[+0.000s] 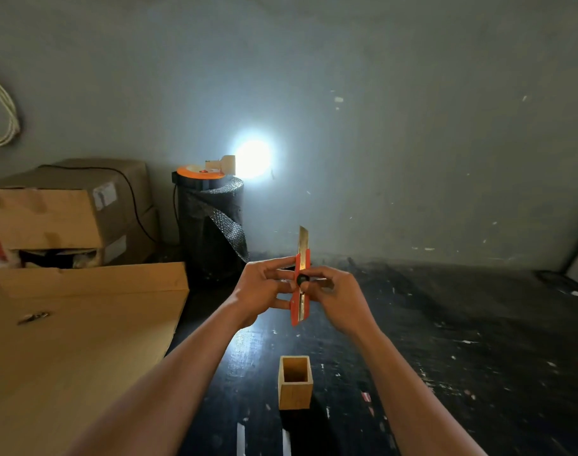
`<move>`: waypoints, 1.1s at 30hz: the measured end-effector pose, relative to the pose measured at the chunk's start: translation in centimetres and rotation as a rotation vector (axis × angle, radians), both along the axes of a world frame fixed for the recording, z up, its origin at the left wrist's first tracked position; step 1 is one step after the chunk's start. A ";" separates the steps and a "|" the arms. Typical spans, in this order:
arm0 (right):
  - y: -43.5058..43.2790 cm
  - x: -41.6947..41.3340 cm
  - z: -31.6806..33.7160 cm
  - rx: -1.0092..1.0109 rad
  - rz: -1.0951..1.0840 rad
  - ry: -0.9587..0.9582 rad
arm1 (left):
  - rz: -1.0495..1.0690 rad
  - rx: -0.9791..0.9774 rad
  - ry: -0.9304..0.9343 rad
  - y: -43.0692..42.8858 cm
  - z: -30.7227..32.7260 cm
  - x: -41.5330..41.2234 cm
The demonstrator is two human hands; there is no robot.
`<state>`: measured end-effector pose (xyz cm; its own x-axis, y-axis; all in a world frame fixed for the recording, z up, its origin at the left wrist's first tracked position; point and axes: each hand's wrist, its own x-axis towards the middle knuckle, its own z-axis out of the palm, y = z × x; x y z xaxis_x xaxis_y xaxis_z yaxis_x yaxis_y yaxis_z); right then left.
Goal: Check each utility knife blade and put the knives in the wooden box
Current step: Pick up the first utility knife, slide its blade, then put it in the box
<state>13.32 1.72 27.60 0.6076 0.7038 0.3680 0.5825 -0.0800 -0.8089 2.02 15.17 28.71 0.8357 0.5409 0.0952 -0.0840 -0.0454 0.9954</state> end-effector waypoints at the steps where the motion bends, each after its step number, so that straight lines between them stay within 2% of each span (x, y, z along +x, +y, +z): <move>1: 0.0 0.0 -0.2 -0.003 0.004 0.010 | -0.002 -0.011 0.000 0.1 0.0 0.1; 23: -1.1 -0.7 -2.4 -0.092 -0.049 -0.012 | 0.079 0.073 0.017 -0.1 0.2 1.8; 33: -0.8 -0.9 -2.2 -0.068 -0.088 -0.002 | 0.074 0.074 0.001 -0.2 0.5 1.8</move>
<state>12.46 0.92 25.40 0.6675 0.6710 0.3228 0.5726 -0.1853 -0.7987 3.80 14.92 29.24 0.7939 0.5925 0.1367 -0.0770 -0.1250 0.9892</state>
